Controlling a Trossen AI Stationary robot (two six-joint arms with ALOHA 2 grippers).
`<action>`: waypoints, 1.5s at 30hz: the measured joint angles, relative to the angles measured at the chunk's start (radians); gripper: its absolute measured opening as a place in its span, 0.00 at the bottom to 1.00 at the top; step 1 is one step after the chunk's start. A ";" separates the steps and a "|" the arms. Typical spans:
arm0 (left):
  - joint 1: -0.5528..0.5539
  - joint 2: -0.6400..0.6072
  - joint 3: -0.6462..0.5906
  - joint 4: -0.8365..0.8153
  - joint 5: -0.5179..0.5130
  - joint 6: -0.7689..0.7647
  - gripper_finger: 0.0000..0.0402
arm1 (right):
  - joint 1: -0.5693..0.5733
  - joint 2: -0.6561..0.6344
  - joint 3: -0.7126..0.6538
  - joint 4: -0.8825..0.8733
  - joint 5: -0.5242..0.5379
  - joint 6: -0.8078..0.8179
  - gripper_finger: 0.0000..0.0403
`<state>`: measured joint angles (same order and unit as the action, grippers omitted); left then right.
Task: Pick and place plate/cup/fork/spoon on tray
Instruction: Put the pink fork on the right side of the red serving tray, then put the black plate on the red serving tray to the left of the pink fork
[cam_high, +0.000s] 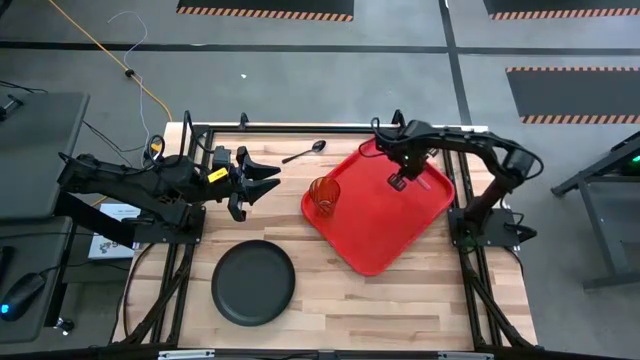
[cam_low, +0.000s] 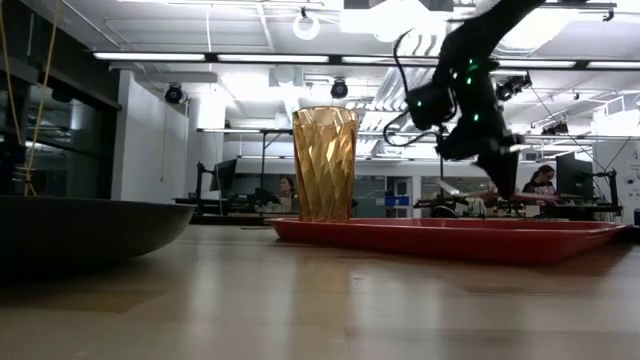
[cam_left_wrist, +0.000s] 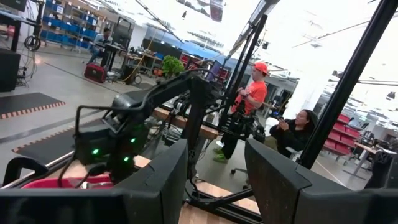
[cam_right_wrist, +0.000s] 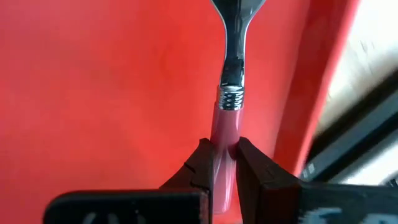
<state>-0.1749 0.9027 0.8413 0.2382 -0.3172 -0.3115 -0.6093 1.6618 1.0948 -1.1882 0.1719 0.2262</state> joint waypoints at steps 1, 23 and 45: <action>0.000 0.000 0.000 0.000 0.000 0.000 0.38 | -0.005 0.004 -0.011 0.031 0.000 -0.013 0.04; 0.000 0.000 0.000 0.000 -0.011 -0.002 0.38 | -0.122 0.004 -0.195 0.249 0.036 -0.104 0.04; 0.000 0.000 0.000 0.000 -0.012 -0.002 0.38 | -0.131 0.001 -0.182 0.238 0.001 -0.111 0.24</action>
<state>-0.1746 0.9025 0.8413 0.2379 -0.3294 -0.3130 -0.7399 1.6630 0.9124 -0.9504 0.1730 0.1156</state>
